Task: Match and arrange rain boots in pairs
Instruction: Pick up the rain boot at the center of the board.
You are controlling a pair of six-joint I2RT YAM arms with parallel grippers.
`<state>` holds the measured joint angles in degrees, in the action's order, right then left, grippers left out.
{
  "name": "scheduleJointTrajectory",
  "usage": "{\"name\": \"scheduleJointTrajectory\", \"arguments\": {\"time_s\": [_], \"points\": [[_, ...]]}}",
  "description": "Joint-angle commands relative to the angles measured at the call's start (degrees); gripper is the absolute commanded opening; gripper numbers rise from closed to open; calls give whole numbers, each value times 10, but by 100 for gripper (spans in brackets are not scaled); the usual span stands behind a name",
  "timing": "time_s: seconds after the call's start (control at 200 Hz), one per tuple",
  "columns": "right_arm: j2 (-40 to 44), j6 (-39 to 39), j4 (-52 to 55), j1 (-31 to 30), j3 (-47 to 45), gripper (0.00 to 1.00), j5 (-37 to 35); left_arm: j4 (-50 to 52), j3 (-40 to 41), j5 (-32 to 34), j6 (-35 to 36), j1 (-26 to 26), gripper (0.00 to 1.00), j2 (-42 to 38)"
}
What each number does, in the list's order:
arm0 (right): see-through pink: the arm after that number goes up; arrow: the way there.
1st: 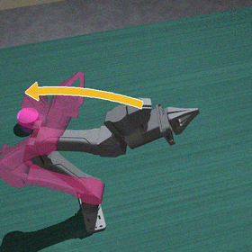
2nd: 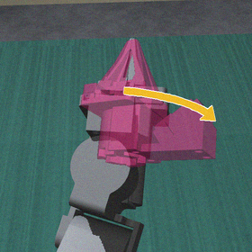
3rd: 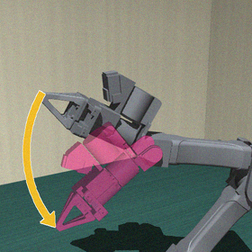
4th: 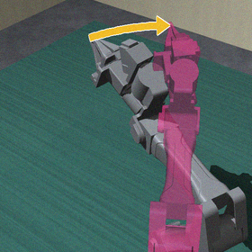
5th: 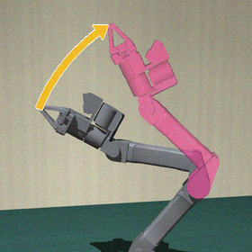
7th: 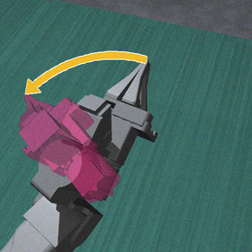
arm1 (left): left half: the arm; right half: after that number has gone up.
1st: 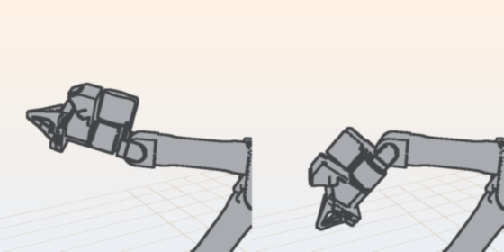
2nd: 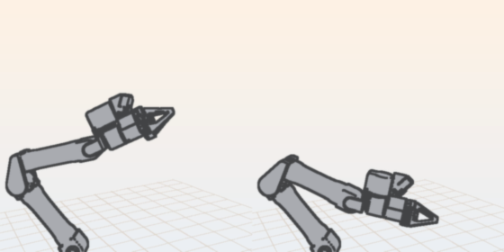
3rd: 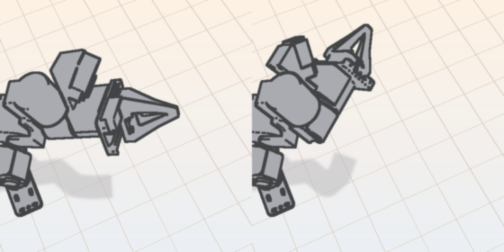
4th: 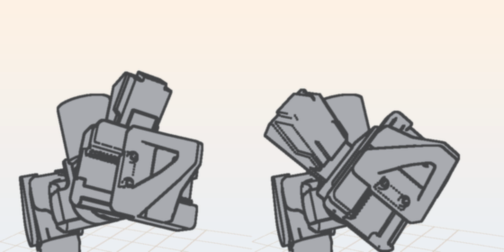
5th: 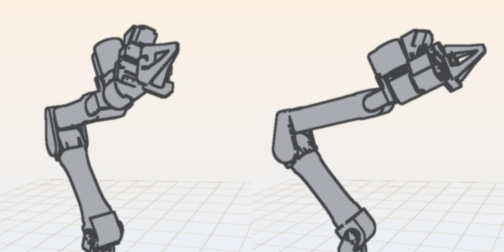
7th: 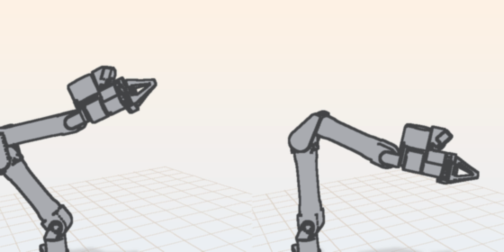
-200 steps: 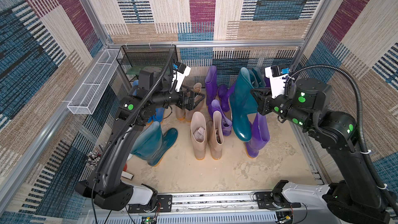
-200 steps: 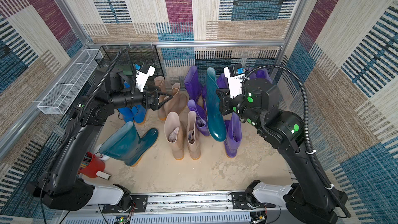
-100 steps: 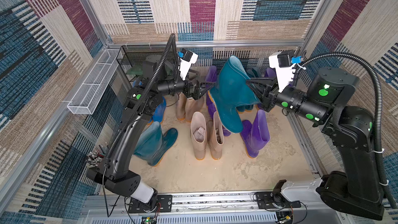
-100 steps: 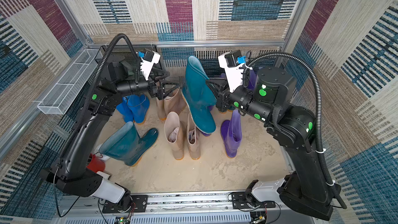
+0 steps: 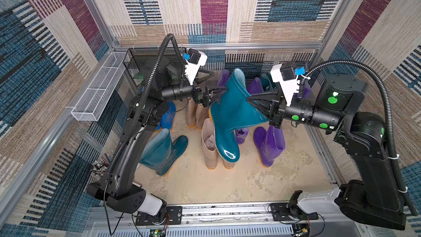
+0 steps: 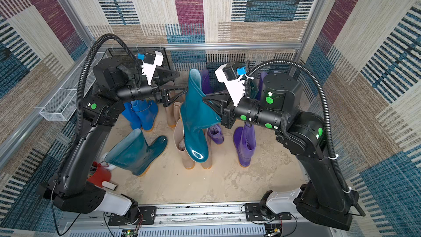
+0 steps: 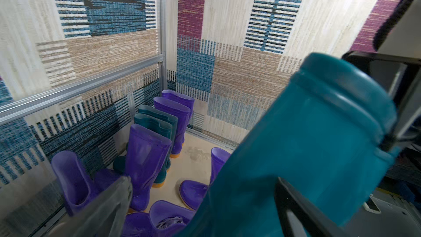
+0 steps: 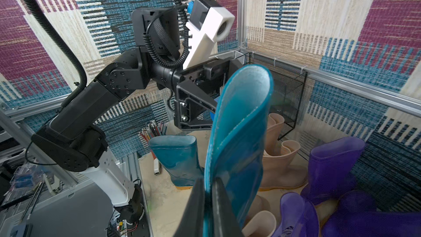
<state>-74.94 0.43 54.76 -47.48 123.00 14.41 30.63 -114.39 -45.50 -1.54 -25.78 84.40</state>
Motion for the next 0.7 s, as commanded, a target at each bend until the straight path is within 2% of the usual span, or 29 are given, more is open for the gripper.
{"name": "scheduleJointTrajectory", "arguments": {"time_s": [0.0, 0.175, 0.336, 0.416, 0.566, 0.641, 0.696], "points": [[6, -1, -71, -4, -4, 0, 31, -29, 28, -80, 25, 1, 100, -17], [3, -5, -68, -4, -10, 0, 33, -1, 49, -123, 63, 10, 100, -40], [6, -8, -79, -4, -30, 0, 69, 9, 53, -153, 81, 23, 100, -37], [8, -14, -87, -4, -40, 0, 89, 2, 54, -193, 78, 39, 99, -28], [7, -18, -93, -4, -46, 0, 107, -8, 53, -201, 72, 47, 99, -8], [4, -19, -93, 1, -47, 0, 92, -36, 57, -232, 46, 48, 93, -1], [1, -19, -95, 10, -51, 0, 92, -61, 63, -258, 25, 48, 81, 2]]}}
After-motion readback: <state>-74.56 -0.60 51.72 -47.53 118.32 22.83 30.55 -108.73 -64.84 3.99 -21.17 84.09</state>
